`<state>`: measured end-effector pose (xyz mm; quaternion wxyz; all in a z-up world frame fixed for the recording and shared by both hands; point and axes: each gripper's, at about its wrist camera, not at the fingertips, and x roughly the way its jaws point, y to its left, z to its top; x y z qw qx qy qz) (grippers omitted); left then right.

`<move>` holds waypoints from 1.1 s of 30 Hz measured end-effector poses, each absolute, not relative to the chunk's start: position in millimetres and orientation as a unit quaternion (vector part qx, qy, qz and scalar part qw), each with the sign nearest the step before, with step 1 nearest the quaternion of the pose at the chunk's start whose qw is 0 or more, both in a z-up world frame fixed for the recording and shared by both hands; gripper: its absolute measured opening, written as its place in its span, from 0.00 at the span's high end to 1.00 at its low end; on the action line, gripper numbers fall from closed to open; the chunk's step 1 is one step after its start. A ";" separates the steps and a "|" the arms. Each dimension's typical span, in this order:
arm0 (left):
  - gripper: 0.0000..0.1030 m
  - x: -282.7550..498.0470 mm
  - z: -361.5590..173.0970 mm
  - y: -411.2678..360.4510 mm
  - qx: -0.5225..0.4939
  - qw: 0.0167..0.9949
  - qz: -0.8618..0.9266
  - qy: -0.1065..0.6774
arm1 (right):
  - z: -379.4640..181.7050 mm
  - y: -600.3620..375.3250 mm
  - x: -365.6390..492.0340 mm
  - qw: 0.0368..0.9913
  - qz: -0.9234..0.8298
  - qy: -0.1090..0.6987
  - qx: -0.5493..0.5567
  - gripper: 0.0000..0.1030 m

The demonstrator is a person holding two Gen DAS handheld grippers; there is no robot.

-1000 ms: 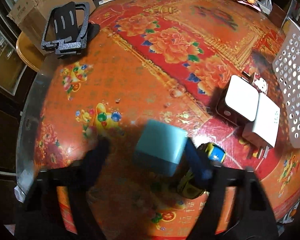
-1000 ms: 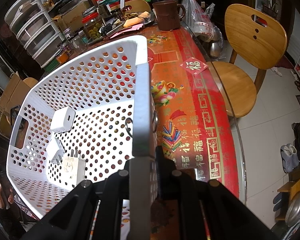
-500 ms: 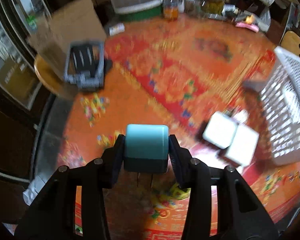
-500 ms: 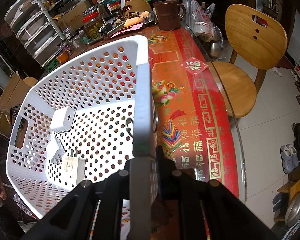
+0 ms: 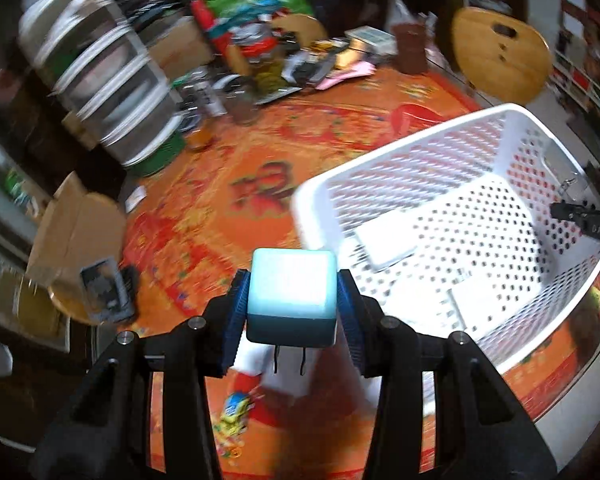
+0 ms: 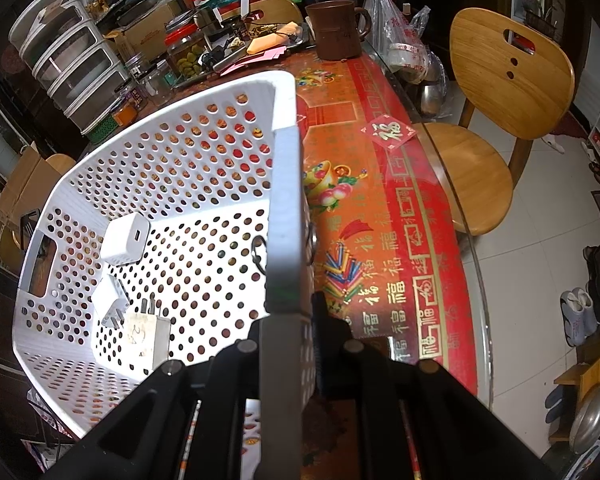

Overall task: Organize rigid objects
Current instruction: 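Grasp the teal charger with the left tool and carry it into the basket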

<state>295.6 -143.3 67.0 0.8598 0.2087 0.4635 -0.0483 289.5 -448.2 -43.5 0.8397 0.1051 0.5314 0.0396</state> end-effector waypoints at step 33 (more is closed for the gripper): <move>0.60 380.8 -71.8 -298.2 0.368 0.735 -0.102 0.561 | -43.3 -445.5 286.7 0.837 0.040 0.537 0.096 0.90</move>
